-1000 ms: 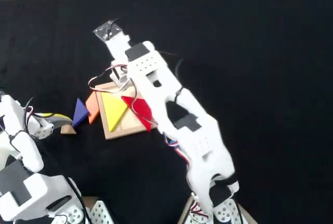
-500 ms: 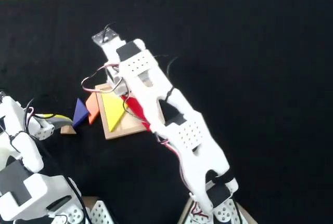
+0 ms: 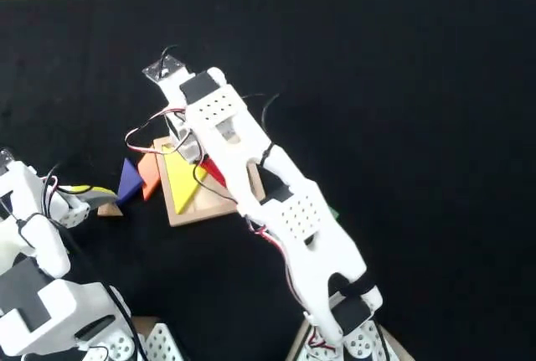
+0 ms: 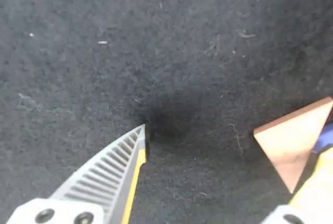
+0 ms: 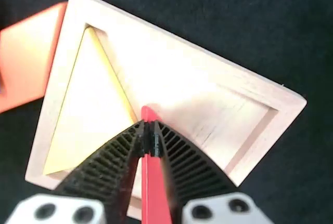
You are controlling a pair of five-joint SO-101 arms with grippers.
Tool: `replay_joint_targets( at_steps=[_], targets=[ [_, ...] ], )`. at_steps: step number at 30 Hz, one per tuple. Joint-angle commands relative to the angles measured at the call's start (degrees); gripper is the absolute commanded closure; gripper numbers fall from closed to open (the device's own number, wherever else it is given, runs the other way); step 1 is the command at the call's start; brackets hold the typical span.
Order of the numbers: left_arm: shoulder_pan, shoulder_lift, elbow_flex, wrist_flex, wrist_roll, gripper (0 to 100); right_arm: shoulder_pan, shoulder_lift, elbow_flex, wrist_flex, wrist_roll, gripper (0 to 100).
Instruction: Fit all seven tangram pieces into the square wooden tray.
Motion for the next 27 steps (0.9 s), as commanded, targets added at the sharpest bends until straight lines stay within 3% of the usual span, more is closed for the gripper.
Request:
replay_joint_targets(
  at_steps=[1,18,24,27],
  targets=[
    [-0.2,-0.4,-0.2,-0.4,-0.5,54,-1.3,-0.3,-2.6,4.0,-0.2,98.7],
    [-0.2,-0.4,-0.3,-0.4,-0.5,53,-2.9,-7.9,0.6,6.2,-0.1,98.7],
    [-0.2,-0.4,-0.3,-0.4,-0.5,53,-2.0,-8.9,0.6,4.7,6.2,98.2],
    [-0.2,-0.4,-0.3,-0.4,-0.5,53,-0.1,-6.5,-0.2,3.2,6.6,91.3]
  ],
)
